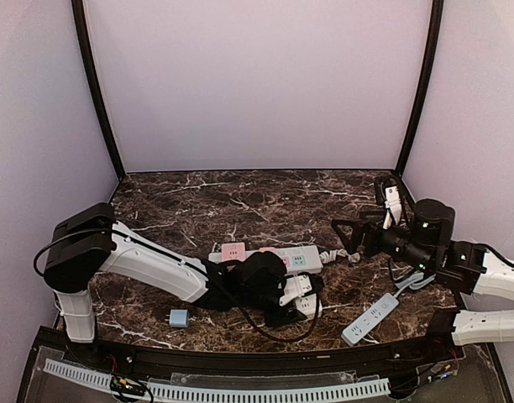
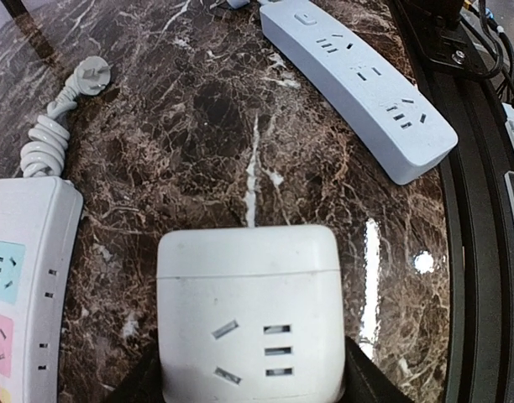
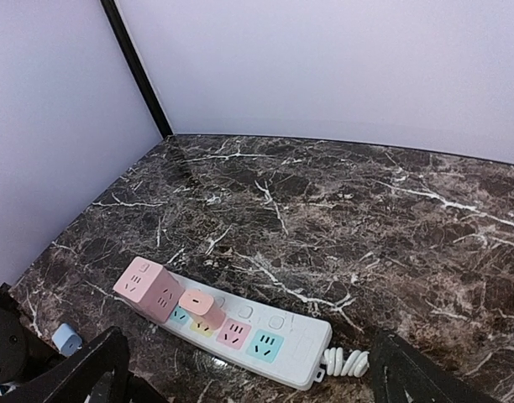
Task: Insert the plug
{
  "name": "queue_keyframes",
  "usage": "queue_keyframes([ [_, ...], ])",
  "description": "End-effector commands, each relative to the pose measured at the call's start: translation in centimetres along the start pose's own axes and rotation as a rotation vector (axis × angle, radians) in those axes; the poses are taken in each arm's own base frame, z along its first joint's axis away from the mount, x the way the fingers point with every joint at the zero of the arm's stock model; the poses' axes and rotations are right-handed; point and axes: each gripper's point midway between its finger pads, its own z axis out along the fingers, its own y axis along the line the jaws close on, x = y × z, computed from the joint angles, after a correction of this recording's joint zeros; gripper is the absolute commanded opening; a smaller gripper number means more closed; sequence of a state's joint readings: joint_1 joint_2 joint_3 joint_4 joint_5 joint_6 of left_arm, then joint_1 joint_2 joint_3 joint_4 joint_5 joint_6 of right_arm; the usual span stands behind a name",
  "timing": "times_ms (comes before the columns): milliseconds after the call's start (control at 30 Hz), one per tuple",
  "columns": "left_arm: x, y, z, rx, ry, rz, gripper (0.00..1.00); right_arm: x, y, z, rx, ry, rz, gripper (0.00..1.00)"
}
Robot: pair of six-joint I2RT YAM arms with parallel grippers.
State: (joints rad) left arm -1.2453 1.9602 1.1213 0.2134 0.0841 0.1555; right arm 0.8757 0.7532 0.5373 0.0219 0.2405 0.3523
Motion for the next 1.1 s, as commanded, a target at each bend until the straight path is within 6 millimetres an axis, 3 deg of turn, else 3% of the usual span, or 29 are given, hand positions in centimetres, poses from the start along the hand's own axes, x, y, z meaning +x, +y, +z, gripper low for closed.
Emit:
queue_keyframes([
  [0,-3.7,1.5,-3.4,-0.096,-0.19,0.115,0.33,-0.4,0.1,-0.6,0.0,0.03,0.128,0.99],
  [233,-6.2,3.0,-7.1,-0.187,-0.414,0.238,0.31,0.0,2.6,-1.7,-0.116,0.151,0.239,0.99],
  [433,-6.3,3.7,-9.1,-0.229,-0.548,0.305,0.29,1.8,2.8,-2.0,-0.091,0.293,0.281,0.99],
  [733,-6.3,4.2,-12.1,-0.275,-0.671,0.347,0.28,4.6,5.3,-1.0,-0.156,0.523,0.355,0.99],
  [1067,-6.0,4.2,-14.5,-0.285,-0.741,0.333,0.28,6.8,9.0,1.5,-0.266,0.665,0.385,0.99],
])
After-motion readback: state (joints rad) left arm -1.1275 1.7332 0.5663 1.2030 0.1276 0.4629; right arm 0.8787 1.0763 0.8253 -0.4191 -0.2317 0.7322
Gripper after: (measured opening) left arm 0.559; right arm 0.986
